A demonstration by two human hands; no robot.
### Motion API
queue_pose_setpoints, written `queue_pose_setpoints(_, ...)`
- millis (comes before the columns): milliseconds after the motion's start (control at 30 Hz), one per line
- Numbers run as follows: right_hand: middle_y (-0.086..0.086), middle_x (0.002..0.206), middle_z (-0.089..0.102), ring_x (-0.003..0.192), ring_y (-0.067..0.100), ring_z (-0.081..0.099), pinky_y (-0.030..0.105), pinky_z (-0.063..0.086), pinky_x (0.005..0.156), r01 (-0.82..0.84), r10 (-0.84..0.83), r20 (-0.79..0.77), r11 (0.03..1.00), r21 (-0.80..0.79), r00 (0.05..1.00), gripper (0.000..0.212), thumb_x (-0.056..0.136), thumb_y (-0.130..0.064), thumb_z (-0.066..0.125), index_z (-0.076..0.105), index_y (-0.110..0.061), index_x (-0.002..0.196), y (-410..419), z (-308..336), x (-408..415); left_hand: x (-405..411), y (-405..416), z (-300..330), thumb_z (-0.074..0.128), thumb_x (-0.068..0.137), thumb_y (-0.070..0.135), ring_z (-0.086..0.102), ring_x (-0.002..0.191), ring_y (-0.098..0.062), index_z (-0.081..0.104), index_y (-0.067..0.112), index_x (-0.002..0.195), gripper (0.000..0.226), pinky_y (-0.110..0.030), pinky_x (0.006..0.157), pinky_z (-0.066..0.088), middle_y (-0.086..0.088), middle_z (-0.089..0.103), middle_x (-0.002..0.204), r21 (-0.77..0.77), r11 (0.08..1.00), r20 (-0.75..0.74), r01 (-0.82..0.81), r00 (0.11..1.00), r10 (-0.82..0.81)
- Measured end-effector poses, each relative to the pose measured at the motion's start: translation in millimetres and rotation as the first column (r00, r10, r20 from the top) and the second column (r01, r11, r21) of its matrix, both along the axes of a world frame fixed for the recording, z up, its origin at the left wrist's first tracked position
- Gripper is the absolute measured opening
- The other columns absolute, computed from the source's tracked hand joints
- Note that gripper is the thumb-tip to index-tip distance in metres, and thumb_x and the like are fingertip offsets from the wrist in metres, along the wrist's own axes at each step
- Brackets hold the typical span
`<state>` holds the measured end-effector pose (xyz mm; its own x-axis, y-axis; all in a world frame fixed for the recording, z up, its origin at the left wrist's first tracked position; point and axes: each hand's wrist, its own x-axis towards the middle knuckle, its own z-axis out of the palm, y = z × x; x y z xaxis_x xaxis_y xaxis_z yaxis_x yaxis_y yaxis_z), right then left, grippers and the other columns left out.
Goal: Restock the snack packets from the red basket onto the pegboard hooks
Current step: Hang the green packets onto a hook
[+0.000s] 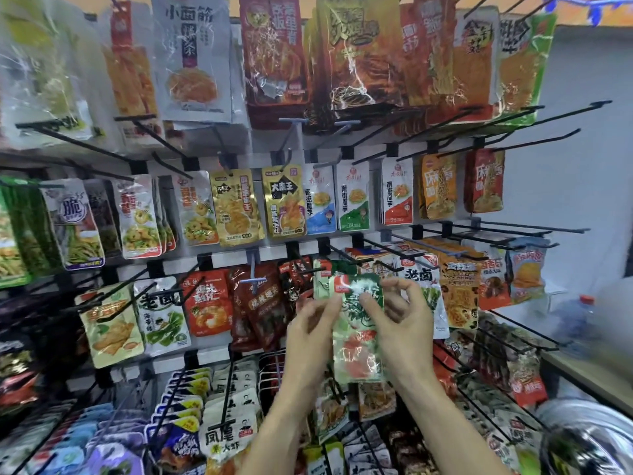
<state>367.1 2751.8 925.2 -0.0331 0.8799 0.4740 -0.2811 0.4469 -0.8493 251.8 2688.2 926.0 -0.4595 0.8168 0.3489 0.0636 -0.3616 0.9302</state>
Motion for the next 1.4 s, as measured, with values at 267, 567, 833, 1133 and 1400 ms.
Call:
queue_pose_setpoints(267, -0.018, 0.114, 0.070, 0.106, -0.010, 0.062, 0.021, 0.052, 0.097, 0.012, -0.012, 0.016, 1.000, 0.024, 1.000, 0.028, 0.089, -0.015, 0.080, 0.071, -0.033, 0.109, 14.1, 6.6, -4.7, 1.5, 39.4, 16.6, 0.084, 0.089, 0.033, 0.073, 0.089, -0.012, 0.082, 0.015, 0.085, 0.018, -0.029, 0.088, 0.056, -0.001, 0.081, 0.087, 0.048, 0.985, 0.143, -0.169, 0.977, 0.160)
queue_pose_setpoints(567, -0.019, 0.115, 0.071, 0.109, -0.010, 0.059, 0.013, 0.045, 0.091, 0.026, -0.031, 0.085, 0.998, 0.065, 0.996, 0.029, 0.089, -0.019, 0.081, 0.074, -0.034, 0.114, 24.5, 1.7, 0.2, 9.2, 46.2, 8.3, 0.082, 0.091, 0.034, 0.072, 0.082, -0.001, 0.081, 0.011, 0.090, 0.023, -0.012, 0.073, 0.051, -0.001, 0.081, 0.088, 0.070, 0.977, 0.195, -0.204, 0.963, 0.187)
queue_pose_setpoints(833, -0.017, 0.100, 0.069, 0.096, 0.005, 0.064, 0.020, 0.050, 0.081, 0.208, -0.224, 0.271, 0.974, 0.088, 0.936, 0.017, 0.088, -0.023, 0.082, 0.071, -0.028, 0.100, 45.7, 1.9, -22.6, -1.1, 68.2, -2.0, 0.084, 0.089, 0.036, 0.074, 0.093, -0.010, 0.078, 0.015, 0.097, 0.024, -0.019, 0.078, 0.052, 0.003, 0.080, 0.093, -0.013, 0.952, 0.207, -0.305, 0.931, 0.301)
queue_pose_setpoints(1133, -0.004, 0.108, 0.061, 0.105, 0.020, 0.057, 0.034, 0.040, 0.081, 0.393, -0.456, 0.446, 0.890, 0.232, 0.770, 0.013, 0.093, -0.034, 0.075, 0.069, -0.024, 0.098, 70.9, -0.7, -65.4, -26.2, 85.6, -24.8, 0.080, 0.092, 0.015, 0.068, 0.104, -0.017, 0.072, 0.020, 0.119, 0.029, -0.034, 0.094, 0.056, -0.003, 0.071, 0.116, -0.083, 0.857, -0.241, -0.508, 0.845, 0.477)
queue_pose_setpoints(1400, -0.007, 0.118, 0.062, 0.106, 0.015, 0.064, 0.038, 0.053, 0.096, 0.365, -0.419, 0.395, 0.908, 0.207, 0.817, 0.019, 0.089, -0.037, 0.079, 0.070, -0.032, 0.105, 33.2, -24.8, -28.4, -17.1, 37.0, -33.7, 0.077, 0.096, 0.032, 0.055, 0.112, -0.011, 0.060, 0.019, 0.136, 0.045, -0.024, 0.095, 0.038, 0.005, 0.054, 0.122, 0.034, 0.855, -0.399, -0.517, 0.778, 0.486)
